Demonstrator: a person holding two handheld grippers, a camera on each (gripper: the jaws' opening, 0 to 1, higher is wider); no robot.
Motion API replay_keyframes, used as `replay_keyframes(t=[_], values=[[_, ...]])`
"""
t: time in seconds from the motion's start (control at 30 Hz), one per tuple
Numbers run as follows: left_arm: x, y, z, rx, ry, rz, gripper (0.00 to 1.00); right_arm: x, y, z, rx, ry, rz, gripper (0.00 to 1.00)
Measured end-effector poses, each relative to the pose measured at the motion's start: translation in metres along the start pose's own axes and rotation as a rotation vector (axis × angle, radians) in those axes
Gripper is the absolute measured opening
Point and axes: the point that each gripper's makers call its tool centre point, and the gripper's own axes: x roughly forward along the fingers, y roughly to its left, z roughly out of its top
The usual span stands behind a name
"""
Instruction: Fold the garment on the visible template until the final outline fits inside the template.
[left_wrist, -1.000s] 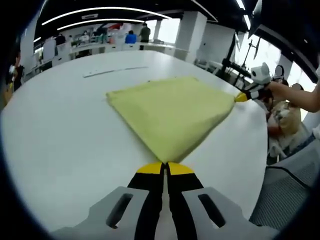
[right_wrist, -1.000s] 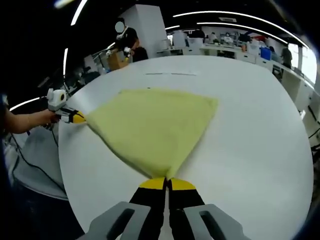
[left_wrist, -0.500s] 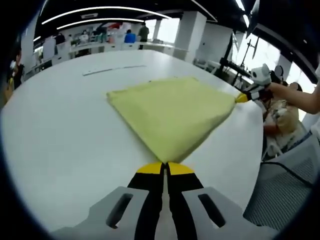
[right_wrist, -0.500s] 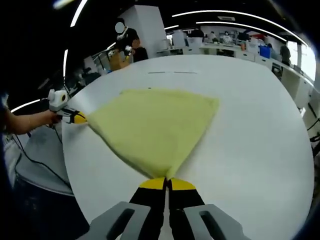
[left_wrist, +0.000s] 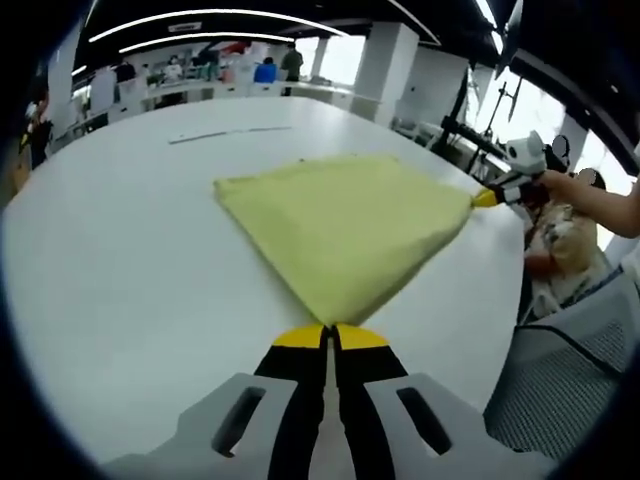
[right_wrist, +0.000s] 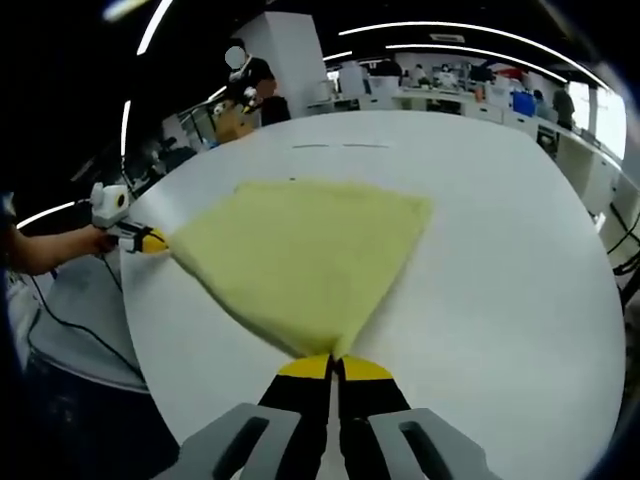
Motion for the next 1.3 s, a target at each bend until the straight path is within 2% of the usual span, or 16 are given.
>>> replay_keyframes(t=[0.17, 0.37, 0.63, 0.8, 0.97, 1.1, 1.3], values=[[-0.002, -0.001, 0.002, -0.013, -0.02, 0.008, 0.01, -0.001, 0.003, 0.006, 0.016, -0.031, -0.015, 0.04], [-0.004, -0.004, 0.01, -0.034, -0.055, 0.02, 0.09, -0.002, 0.005, 0.011, 0.009, -0.05, -0.032, 0.17], [-0.01, -0.009, 0.029, -0.038, -0.114, 0.037, 0.28, -0.011, 0.013, 0.033, 0.015, -0.123, -0.051, 0.48], [-0.018, -0.018, 0.051, -0.016, -0.176, 0.035, 0.42, -0.022, 0.027, 0.049, -0.006, -0.159, -0.044, 0.67], [-0.026, -0.028, 0.064, -0.004, -0.21, 0.036, 0.57, -0.031, 0.045, 0.062, -0.036, -0.186, -0.032, 0.8], [-0.034, -0.034, 0.073, 0.011, -0.231, 0.037, 0.68, -0.037, 0.055, 0.065, -0.06, -0.186, -0.03, 0.9], [-0.041, -0.038, 0.078, -0.02, -0.257, 0.031, 0.85, -0.05, 0.067, 0.068, -0.05, -0.216, -0.028, 0.99]])
